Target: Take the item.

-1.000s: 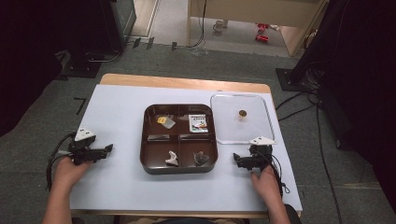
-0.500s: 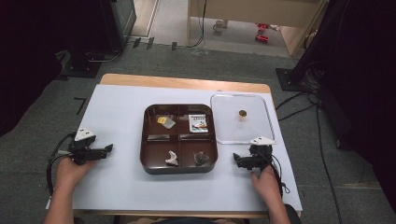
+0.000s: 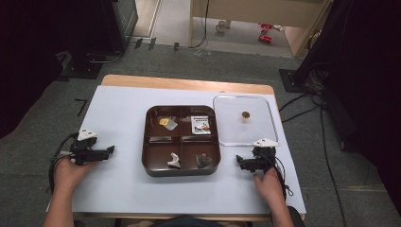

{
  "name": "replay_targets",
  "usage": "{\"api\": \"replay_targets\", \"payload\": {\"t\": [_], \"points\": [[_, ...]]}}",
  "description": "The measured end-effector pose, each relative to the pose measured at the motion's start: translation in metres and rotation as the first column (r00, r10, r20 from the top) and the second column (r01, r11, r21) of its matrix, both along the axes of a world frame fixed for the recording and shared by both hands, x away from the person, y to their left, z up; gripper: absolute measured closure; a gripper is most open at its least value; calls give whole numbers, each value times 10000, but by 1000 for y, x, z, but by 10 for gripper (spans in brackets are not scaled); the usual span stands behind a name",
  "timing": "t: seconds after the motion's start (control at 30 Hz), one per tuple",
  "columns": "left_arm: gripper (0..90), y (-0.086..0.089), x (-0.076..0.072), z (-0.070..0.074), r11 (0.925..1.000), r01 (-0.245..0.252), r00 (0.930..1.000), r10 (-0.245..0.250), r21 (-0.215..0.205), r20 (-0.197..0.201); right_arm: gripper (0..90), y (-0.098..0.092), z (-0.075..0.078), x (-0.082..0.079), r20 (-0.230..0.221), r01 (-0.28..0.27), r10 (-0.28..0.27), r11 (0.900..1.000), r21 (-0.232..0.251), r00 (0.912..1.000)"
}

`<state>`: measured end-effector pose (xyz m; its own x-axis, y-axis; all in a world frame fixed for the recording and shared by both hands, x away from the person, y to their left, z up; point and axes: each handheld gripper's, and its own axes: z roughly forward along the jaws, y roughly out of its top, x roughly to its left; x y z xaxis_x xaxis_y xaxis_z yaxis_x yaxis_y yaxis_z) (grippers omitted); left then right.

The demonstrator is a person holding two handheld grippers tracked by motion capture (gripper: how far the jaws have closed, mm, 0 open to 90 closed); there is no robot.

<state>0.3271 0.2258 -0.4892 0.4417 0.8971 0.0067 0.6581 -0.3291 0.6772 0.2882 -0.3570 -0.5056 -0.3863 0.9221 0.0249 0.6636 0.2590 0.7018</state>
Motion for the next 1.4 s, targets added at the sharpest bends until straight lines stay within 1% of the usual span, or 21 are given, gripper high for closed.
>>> {"api": "replay_targets", "payload": {"t": [0.13,0.17,0.33,0.37,0.4,0.43,0.5,0.57,0.6,0.63,0.67,0.87,0.9,0.93,1.03,1.1,1.2,1.23,1.3,1.37,1.4], "points": [[220,-3,0,3,9999,-123,9997,125,107,-220,0,0,0,0,3,-1,1,10000,-4,10000],[229,-3,0,3,9999,-123,9997,125,107,-220,0,0,0,0,3,-1,1,10000,-4,10000],[263,-6,3,7,9996,-84,9983,101,288,-575,0,0,0,0,-17,-4,4,10000,-9,10000],[302,-6,4,9,9996,-21,9980,39,289,-624,0,0,0,0,-13,-4,4,10000,-10,10000],[332,-7,4,10,9990,-70,9981,97,439,-601,0,0,0,0,9,-22,22,10000,-20,10000],[350,-7,5,11,9988,-138,9980,167,465,-614,0,0,0,0,9,-22,22,10000,-21,10000],[367,-7,8,13,9997,-81,9970,97,220,-764,0,0,0,0,8,-22,22,10000,-21,10000],[375,-7,9,13,9999,-17,9963,30,145,-856,0,0,0,0,8,-23,23,10000,-21,10000],[389,-10,10,15,9997,202,9949,-190,115,-995,0,0,0,0,3,-22,22,10000,-20,10000],[389,-11,10,16,9994,329,9944,-317,98,-1007,0,0,0,0,3,-19,19,10000,-18,10000],[392,-11,10,16,9994,329,9944,-317,98,-1007,0,0,0,0,3,-19,19,10000,-18,10000],[407,-19,9,26,9966,813,9938,-818,-88,-755,0,0,0,0,7,-21,21,10000,-24,10000],[407,-20,10,28,9959,897,9929,-905,-142,-776,0,0,0,0,7,-22,22,10000,-23,10000],[405,-23,10,31,9943,1003,9911,-1030,-362,-845,0,0,0,0,5,-18,18,10000,-20,10000],[405,-25,10,34,9921,1132,9901,-1172,-543,-766,0,0,0,0,5,-20,20,10000,-22,10000],[405,-29,7,40,9902,1337,9896,-1356,-400,-486,0,0,0,0,3,-22,22,10000,-24,10000],[406,-32,6,42,9887,1448,9885,-1463,-390,-391,0,0,0,0,6,-21,21,10000,-24,10000],[409,-34,5,45,9865,1597,9863,-1609,-349,-352,0,0,0,0,4,-20,20,10000,-24,10000],[415,-37,4,47,9833,1763,9835,-1778,-451,-331,0,0,0,0,3,-20,20,10000,-23,10000],[420,-40,3,51,9796,1914,9806,-1935,-616,-302,0,0,0,0,1,-21,21,10000,-25,10000],[420,-43,2,53,9746,2087,9772,-2112,-813,-234,0,0,0,0,1,-17,17,10000,-23,10000]]}}
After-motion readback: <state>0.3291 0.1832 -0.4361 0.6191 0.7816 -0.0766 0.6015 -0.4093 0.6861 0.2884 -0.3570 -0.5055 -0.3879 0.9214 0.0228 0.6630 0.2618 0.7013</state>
